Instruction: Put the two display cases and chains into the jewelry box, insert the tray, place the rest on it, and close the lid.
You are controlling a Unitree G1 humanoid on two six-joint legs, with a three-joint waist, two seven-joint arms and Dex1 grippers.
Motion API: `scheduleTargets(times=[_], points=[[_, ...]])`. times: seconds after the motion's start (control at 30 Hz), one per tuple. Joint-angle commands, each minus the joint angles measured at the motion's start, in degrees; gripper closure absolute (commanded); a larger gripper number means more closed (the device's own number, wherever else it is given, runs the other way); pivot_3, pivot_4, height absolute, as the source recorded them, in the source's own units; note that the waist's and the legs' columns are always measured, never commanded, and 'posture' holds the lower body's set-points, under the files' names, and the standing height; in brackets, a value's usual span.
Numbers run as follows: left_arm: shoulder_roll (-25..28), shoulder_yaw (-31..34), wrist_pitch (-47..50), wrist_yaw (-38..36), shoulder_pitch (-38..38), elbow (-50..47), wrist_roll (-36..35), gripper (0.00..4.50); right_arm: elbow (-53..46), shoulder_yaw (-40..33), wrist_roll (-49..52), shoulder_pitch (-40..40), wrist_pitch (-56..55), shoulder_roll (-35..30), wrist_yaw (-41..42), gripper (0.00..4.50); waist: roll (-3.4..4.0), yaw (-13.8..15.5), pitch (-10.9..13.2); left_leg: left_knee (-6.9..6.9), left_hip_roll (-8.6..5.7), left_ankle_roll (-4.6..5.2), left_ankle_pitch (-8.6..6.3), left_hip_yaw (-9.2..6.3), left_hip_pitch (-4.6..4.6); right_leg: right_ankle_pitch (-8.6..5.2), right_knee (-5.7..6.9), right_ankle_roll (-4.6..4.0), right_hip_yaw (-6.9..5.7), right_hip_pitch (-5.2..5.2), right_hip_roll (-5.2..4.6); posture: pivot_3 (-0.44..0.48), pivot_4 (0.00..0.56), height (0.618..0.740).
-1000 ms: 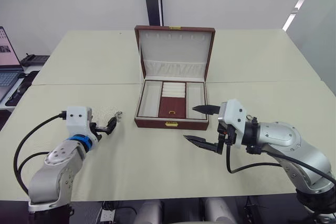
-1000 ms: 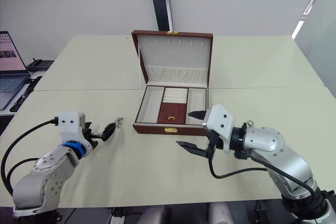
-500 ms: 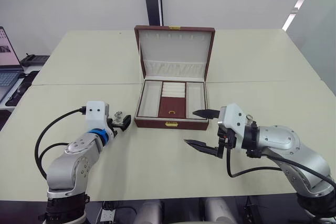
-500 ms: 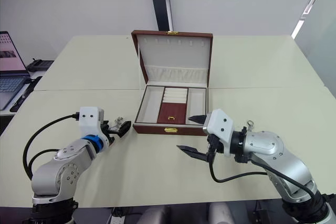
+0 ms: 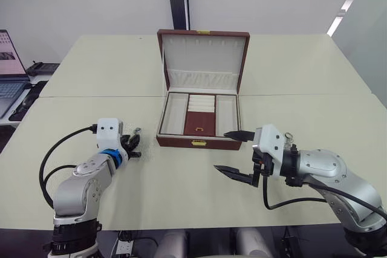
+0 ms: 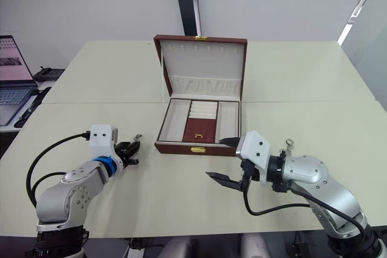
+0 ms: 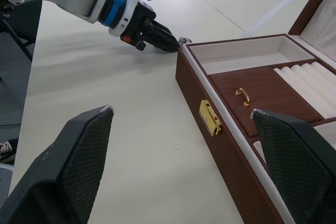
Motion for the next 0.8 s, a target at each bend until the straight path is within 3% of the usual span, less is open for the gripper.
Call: scheduleTargets(times=[0.03,0.53,0.8], points=[[0.6,-1.5,-1.8,-1.7,0.1,2.5,1.4,4.47,-2.6,-0.4,0.0,-0.2,-0.7,-0.4,0.1,0.0,0.01,0.0,0.0,0.0,0.0,0.0,0.0,0.0,0.0,0.0,0.0,0.0,0.0,0.0,-0.01,0.0,0.15,0.74],[0.4,-1.0,-16.9,-3.8,4.4,-0.7,6.1,4.49,-2.8,-1.2,0.8,-0.3,-0.3,-1.3,0.6,0.0,0.02,0.0,0.0,-0.01,0.04,0.0,0.0,-0.01,0.0,0.0,-0.01,0.0,-0.01,-0.02,0.01,0.0,0.15,0.74],[4.3,4.4,-22.0,-10.3,6.9,-6.0,2.6,4.49,-2.5,-1.5,1.1,-1.0,-0.1,-1.3,0.8,0.0,0.01,0.0,0.0,-0.03,0.06,0.0,0.0,-0.01,-0.02,0.0,-0.02,0.0,-0.02,-0.03,0.03,0.0,0.15,0.74]])
